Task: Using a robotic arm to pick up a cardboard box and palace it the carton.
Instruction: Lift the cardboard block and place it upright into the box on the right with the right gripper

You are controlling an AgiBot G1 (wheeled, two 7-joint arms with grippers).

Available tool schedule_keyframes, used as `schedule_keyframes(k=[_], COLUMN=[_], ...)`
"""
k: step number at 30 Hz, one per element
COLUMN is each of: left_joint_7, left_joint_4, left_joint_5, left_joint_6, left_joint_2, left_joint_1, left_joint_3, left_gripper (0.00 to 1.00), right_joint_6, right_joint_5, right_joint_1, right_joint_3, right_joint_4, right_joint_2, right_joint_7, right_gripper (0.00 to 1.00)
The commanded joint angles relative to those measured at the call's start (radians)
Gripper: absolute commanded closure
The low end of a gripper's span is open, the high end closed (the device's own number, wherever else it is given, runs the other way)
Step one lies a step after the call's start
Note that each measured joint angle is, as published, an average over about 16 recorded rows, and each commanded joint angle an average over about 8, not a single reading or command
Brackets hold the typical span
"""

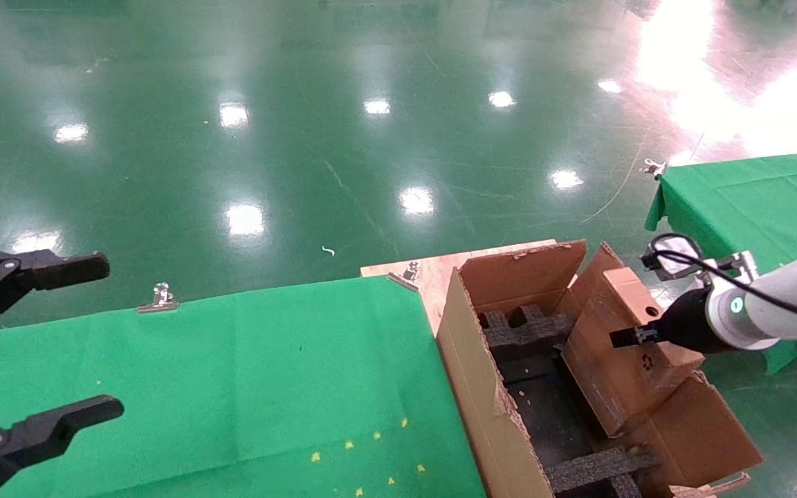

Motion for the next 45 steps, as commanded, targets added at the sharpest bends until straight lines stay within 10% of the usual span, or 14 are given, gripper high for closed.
schedule_keyframes(k=[1, 45], left_joint_7=[0.0, 0.0], left_joint_4=[0.0, 0.0], left_joint_5=[0.0, 0.0], left_joint_6=[0.0, 0.0], left_joint_2=[0.0, 0.0], left_joint_1=[0.0, 0.0], left_joint_3=[0.0, 0.0], left_gripper=[0.0, 0.0], right_joint_6=[0.018, 0.243], right_joint_5=[-0.009, 0.152], right_joint_1=[-0.015, -0.219], right_joint_3=[-0.005, -0.054], right_joint_4=[-0.003, -0.448], right_joint_2=[-0.003, -0.242], right_joint_7=[0.007, -0.225], right_gripper=[1.0, 1.0])
